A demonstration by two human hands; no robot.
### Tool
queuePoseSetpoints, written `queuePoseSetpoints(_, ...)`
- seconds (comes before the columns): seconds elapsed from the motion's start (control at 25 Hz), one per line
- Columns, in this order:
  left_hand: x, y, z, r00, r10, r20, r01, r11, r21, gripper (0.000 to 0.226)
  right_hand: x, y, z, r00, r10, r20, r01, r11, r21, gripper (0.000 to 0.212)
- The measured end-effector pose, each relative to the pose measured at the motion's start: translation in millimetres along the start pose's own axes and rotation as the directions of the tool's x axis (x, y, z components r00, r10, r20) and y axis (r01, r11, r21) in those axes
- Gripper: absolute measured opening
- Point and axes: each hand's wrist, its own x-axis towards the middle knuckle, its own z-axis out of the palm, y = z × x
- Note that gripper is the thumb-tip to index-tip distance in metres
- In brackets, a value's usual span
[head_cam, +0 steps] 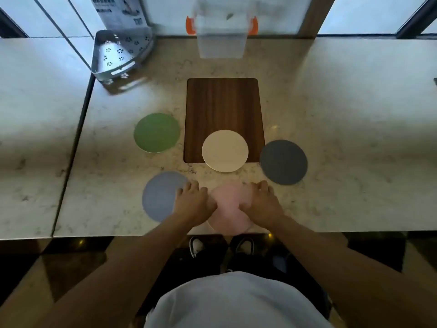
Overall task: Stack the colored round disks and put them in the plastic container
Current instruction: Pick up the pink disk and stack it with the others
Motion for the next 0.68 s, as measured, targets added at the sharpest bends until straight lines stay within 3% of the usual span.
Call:
queuePoseSetpoints(0.24,-1.3,9.4,13.3,0.998,-0.067,-0.018,0.058,0.950,-0.306,0.023,-7.9,1.7,13.1,0.991,0.132,-0.001,-0.130,0.983,0.133,0.051)
queuePoseSetpoints(0.4,0.4,19.4,16.4,0.986,-0.138,-0.097,0.092,0.921,-0.379,0.017,-8.7,0.0,16.1,0.985,0.168,-0.046,-0.158,0.972,0.173,0.044)
queuePoseSetpoints(0.68,8.8,9.2,18.5,0.966,-0.257,-0.028,0.187,0.769,-0.611,0.012,-5.7,8.1,16.9,0.945,0.317,-0.080,-0.239,0.838,0.491,0.015)
